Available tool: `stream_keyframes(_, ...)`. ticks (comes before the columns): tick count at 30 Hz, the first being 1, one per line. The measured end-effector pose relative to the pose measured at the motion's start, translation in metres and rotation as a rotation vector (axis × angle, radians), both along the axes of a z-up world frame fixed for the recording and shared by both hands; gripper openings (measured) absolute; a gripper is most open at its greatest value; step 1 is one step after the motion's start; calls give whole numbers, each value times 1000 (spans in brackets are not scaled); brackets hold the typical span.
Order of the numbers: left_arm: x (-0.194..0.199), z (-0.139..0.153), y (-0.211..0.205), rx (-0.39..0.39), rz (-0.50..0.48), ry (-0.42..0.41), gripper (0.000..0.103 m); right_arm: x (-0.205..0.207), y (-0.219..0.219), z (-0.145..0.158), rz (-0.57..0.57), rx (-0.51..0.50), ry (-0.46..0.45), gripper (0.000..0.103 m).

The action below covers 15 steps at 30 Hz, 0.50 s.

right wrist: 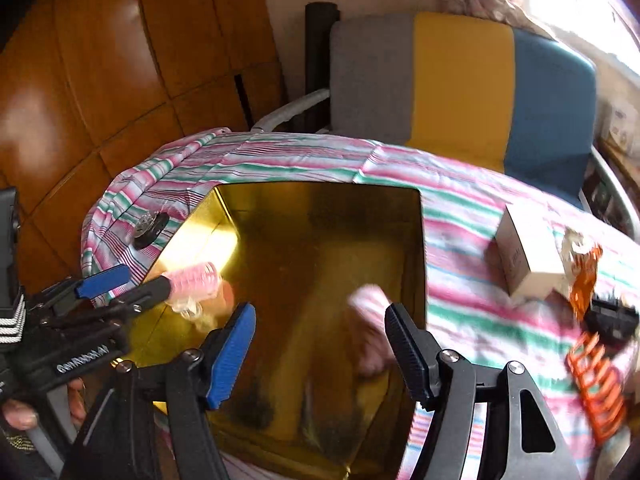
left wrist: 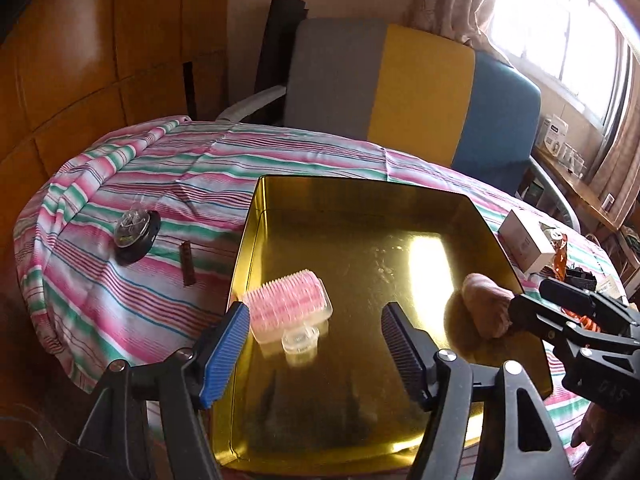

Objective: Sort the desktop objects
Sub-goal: 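Open the left gripper over the gold tray while the right drops the sock inside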

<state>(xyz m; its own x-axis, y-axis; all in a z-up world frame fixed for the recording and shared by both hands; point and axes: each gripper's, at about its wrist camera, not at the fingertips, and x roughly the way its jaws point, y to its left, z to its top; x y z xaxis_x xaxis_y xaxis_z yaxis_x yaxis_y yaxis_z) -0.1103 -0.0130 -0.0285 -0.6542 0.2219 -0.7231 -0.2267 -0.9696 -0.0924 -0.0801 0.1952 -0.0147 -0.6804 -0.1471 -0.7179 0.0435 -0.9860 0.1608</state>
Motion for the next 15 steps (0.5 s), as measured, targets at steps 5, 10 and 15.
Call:
stream_keyframes(5,35,7,22,12,-82,16,70,30,24,-5,-52,-64,-6,74)
stream_keyframes(10,66,7,59,-13,-163,7,70,69,50,-6,-95,-78,4,79)
stream_keyframes(15,92,4,92,-97,-189,13,70,108,79,-9,-158,-58,13,83)
